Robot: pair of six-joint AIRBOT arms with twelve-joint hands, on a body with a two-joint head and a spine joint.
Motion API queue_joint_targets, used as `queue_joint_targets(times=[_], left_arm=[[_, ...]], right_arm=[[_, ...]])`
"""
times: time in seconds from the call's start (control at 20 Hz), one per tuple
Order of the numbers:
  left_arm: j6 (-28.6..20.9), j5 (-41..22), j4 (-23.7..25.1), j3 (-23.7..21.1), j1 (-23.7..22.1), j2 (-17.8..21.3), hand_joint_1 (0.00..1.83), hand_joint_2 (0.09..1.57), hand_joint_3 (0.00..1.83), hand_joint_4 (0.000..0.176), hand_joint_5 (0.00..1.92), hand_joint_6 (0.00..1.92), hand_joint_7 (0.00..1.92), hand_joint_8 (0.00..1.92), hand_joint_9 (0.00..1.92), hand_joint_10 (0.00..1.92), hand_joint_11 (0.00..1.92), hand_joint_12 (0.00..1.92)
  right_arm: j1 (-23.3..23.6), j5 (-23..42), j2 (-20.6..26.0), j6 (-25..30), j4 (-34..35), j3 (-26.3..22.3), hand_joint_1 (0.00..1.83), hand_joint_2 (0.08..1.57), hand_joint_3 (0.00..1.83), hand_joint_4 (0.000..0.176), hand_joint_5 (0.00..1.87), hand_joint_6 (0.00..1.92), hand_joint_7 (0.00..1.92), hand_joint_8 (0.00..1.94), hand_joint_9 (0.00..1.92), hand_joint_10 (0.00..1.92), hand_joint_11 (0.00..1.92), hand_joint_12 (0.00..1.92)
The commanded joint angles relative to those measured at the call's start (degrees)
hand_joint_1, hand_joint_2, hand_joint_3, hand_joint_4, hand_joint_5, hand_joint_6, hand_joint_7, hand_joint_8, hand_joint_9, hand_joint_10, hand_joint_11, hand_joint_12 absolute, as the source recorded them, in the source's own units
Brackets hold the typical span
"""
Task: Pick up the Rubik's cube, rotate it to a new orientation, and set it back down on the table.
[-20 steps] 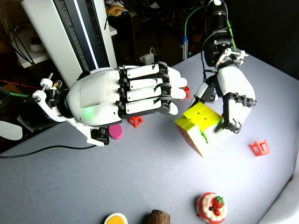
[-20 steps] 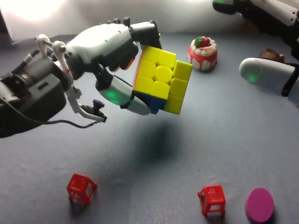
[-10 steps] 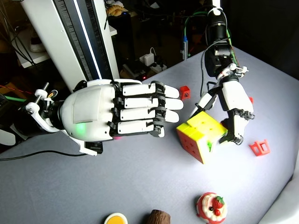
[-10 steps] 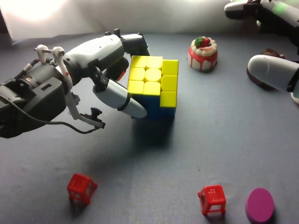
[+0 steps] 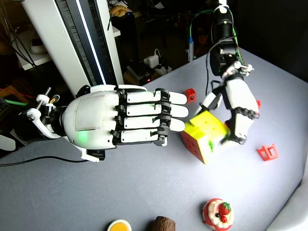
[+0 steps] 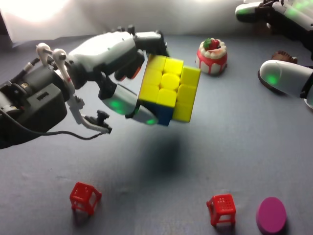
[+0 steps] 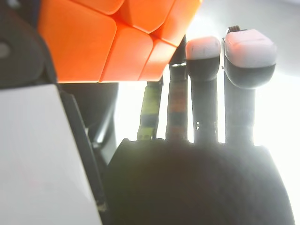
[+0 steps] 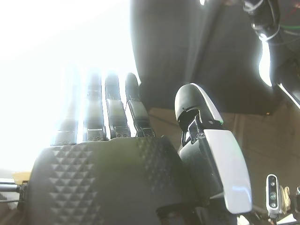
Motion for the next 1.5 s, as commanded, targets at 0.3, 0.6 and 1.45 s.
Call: queue_joint_targets(times=[0.3,0.6,1.45], left_arm=[[-0.7,-15.6,1.5,-2.7,-2.2,2.3,1.09,1.35,0.00,0.000,0.49,1.58,0.65,1.69,0.46,1.86,0.58,1.92],[-0.7,-16.4,2.6,-3.2,-2.6,2.3,1.04,1.38,0.00,0.000,0.48,1.64,0.56,1.77,0.40,1.86,0.54,1.92],[-0.6,-19.2,3.5,-4.3,-2.8,3.0,1.06,1.37,0.04,0.000,0.46,1.64,0.58,1.83,0.52,1.92,0.66,1.92]], right_arm=[[0.2,2.7,-2.5,0.3,0.4,2.5,0.00,1.43,0.00,0.000,0.00,0.38,0.07,0.10,0.00,0.35,0.00,0.55],[0.7,0.4,-5.7,0.3,0.2,5.4,0.00,1.41,0.00,0.000,0.03,0.01,0.04,0.01,0.00,0.19,0.00,0.16],[1.0,-4.4,-8.8,0.3,-5.2,6.4,0.00,1.38,0.00,0.000,0.02,0.00,0.03,0.00,0.07,0.07,0.00,0.37]])
